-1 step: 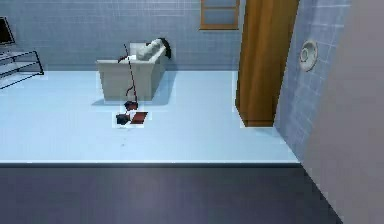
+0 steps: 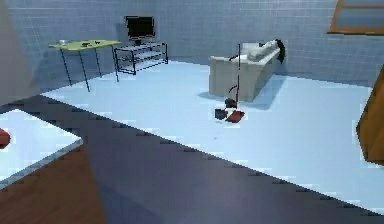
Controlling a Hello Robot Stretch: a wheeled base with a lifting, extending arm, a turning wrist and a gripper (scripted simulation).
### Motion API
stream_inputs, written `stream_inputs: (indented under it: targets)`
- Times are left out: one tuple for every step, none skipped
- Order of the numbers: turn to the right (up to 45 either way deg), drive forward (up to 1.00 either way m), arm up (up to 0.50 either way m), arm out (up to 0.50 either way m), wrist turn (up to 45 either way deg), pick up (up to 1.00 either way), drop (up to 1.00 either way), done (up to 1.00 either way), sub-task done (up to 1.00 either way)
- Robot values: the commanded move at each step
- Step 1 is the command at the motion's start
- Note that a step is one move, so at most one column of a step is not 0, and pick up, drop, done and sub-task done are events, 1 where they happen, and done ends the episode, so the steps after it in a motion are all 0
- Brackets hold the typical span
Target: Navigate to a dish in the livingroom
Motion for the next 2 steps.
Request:
stream_inputs:
  targets:
    - [0.0, 1.00, 0.00, 0.00, 0.0, 0.00, 0.00, 0.00, 0.00]
    - [0.0, 0.15, 0.00, 0.00, 0.0, 0.00, 0.00, 0.00, 0.00]
